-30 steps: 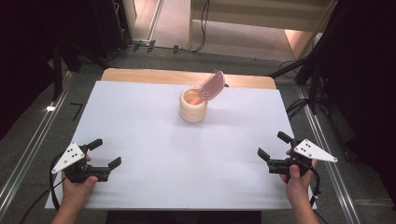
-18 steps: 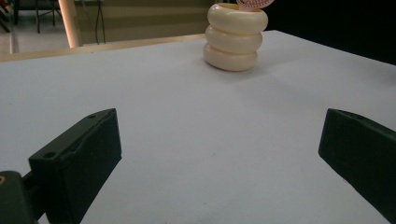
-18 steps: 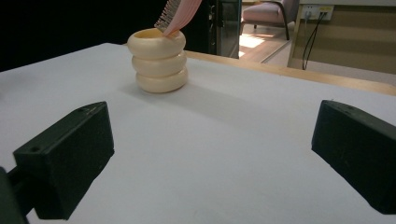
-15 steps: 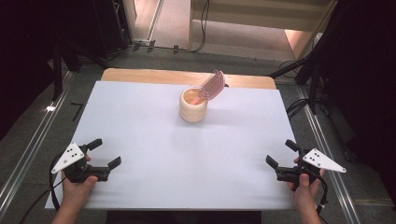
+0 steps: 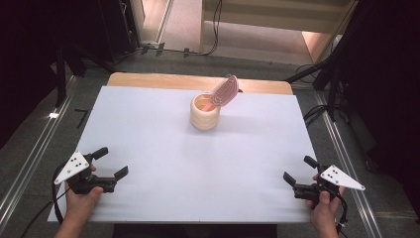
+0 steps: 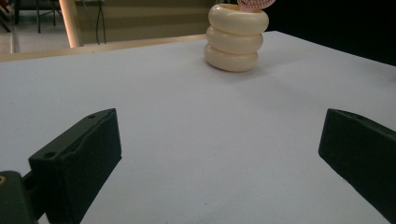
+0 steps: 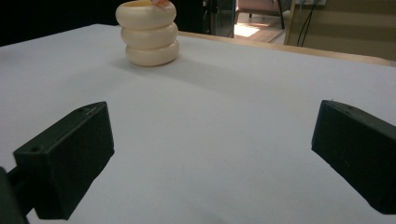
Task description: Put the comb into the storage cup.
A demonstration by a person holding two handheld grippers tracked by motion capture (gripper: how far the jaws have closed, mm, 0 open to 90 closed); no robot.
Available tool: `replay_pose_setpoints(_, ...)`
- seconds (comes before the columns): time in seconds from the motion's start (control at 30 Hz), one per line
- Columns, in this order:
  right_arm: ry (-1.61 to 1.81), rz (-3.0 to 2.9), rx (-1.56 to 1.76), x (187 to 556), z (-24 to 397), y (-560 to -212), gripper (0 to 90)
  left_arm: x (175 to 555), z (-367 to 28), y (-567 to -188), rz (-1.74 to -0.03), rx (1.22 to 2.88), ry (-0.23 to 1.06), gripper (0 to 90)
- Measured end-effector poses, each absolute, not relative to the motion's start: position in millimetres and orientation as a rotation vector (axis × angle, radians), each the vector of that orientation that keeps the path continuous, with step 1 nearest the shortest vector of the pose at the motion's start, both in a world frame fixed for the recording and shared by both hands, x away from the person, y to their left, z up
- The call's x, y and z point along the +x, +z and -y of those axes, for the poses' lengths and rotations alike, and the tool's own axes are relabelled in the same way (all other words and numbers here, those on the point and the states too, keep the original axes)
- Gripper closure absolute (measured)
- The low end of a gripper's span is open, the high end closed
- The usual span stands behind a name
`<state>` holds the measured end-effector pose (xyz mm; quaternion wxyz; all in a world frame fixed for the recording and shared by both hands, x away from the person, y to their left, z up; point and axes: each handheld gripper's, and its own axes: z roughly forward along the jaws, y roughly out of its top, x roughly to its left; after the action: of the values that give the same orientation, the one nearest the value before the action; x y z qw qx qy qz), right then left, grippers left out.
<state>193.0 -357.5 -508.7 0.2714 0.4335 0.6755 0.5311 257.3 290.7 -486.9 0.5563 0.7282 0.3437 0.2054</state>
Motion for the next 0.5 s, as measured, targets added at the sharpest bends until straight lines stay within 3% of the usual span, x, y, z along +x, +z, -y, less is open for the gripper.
replay_pose_setpoints(0.5, 1.447, -1.804, 1.164, 192.7, 357.1, -514.4, 0.0, 257.2, -290.6, -487.1, -0.81, 1.721, 0.484, 0.0)
